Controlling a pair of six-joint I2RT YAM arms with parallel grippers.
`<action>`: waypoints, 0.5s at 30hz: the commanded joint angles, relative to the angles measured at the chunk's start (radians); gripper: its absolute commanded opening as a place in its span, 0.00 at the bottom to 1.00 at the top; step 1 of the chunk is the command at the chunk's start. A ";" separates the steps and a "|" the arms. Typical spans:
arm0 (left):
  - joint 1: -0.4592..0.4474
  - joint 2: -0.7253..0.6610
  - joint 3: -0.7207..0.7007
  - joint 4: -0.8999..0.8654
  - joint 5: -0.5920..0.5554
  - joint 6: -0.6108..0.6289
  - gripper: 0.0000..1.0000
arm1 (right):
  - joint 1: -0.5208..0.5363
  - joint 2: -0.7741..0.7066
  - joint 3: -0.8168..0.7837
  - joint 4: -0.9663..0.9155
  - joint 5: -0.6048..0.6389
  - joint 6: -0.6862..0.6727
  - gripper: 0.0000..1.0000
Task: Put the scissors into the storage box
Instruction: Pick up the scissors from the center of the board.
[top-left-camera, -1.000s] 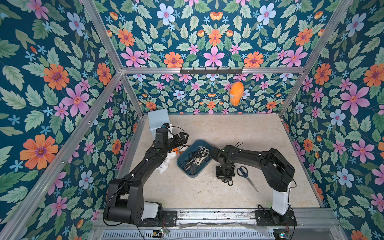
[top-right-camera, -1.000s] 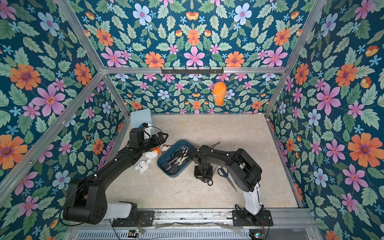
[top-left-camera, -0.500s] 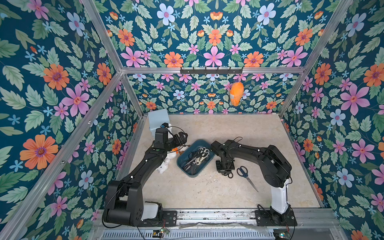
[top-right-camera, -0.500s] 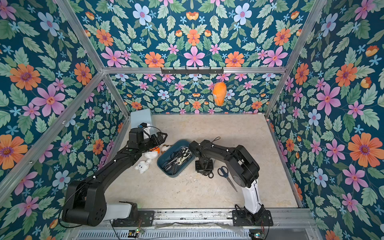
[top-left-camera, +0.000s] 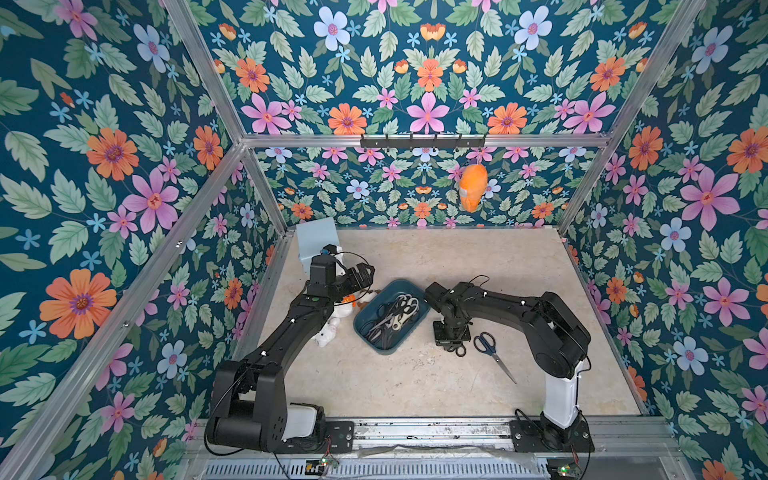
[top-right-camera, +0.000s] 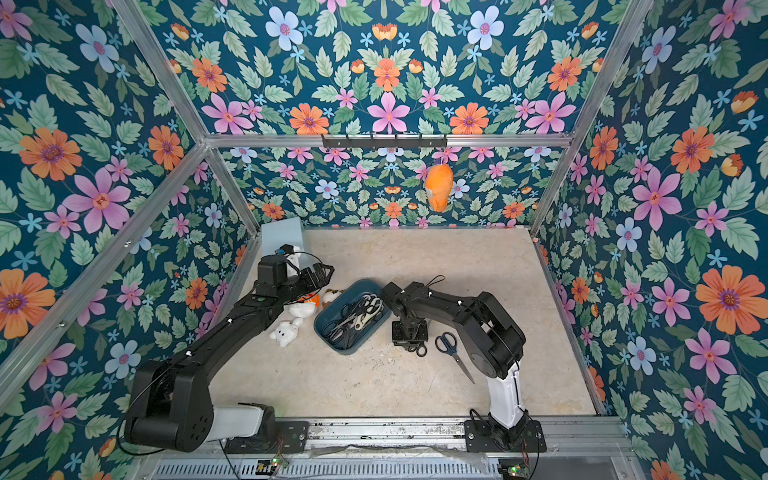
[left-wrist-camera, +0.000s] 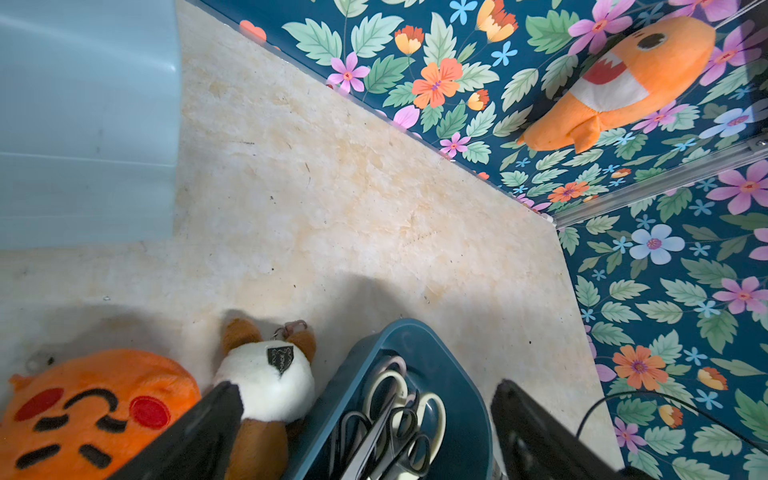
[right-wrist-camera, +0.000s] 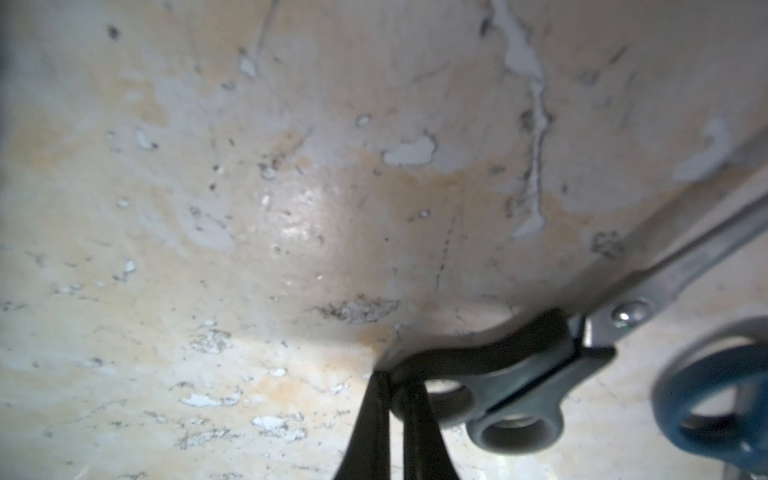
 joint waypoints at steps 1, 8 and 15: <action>0.018 0.017 0.023 -0.010 -0.014 0.052 0.99 | -0.002 -0.017 0.011 -0.018 0.109 0.010 0.00; 0.076 0.051 0.039 -0.005 0.017 0.095 0.99 | -0.002 -0.081 0.106 -0.098 0.115 0.038 0.00; 0.092 0.066 0.019 0.021 0.017 0.092 0.99 | 0.008 -0.077 0.276 -0.141 0.085 0.074 0.00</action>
